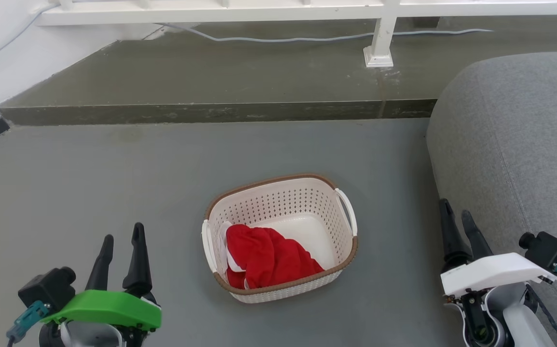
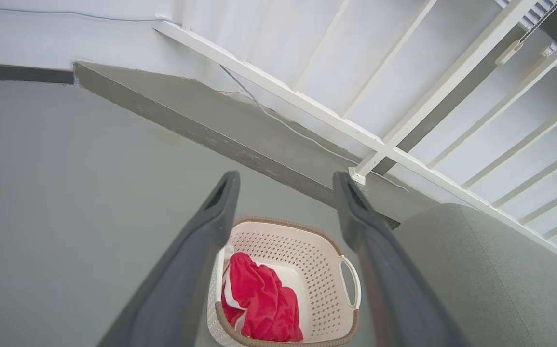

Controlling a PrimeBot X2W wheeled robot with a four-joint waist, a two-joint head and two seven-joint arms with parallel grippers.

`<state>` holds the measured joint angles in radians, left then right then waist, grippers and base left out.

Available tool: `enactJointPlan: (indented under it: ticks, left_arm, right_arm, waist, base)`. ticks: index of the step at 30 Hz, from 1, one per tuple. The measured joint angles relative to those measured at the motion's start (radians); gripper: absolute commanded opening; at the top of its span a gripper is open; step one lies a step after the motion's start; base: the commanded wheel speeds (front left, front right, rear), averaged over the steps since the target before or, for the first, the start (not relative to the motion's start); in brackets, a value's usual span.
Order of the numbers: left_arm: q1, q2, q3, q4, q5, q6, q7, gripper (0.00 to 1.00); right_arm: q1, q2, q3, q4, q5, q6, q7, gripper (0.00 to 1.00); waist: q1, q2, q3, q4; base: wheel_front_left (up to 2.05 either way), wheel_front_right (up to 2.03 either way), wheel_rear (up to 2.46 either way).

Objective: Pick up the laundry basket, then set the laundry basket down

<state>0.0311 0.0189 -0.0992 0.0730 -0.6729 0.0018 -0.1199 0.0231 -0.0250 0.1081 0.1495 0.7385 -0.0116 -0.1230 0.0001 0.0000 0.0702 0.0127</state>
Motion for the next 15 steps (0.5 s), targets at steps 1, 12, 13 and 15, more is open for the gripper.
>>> enactJointPlan:
  ticks: [1, 12, 13, 15]
  left_arm:
    - [0.0, 0.0, -0.001, -0.004, 0.019, 0.001, -0.006, 1.0]
    - [0.0, 0.004, -0.03, -0.036, 0.169, 0.034, -0.041, 1.0]
    - [0.0, 0.005, -0.031, -0.039, 0.187, 0.034, -0.045, 1.0]
    - [0.0, 0.006, -0.034, -0.048, 0.217, 0.035, -0.055, 1.0]
  right_arm:
    - [0.0, 0.0, 0.003, -0.003, -0.012, -0.005, -0.002, 1.0]
    - [-0.006, -0.005, 0.044, -0.032, -0.148, -0.035, -0.04, 1.0]
    - [-0.006, -0.006, 0.048, -0.035, -0.16, -0.036, -0.044, 1.0]
    - [-0.007, -0.006, 0.057, -0.041, -0.189, -0.045, -0.05, 1.0]
  waist:
    - [0.0, 0.0, 0.001, 0.0]
    - [0.0, 0.0, 0.008, 0.002]
    - [0.0, 0.0, 0.008, 0.003]
    - [0.0, 0.0, 0.01, 0.003]
  base:
    - [0.0, 0.0, 0.0]
    - [0.0, 0.0, 0.0]
    - [0.0, 0.0, 0.0]
    - [0.0, 0.0, 0.0]
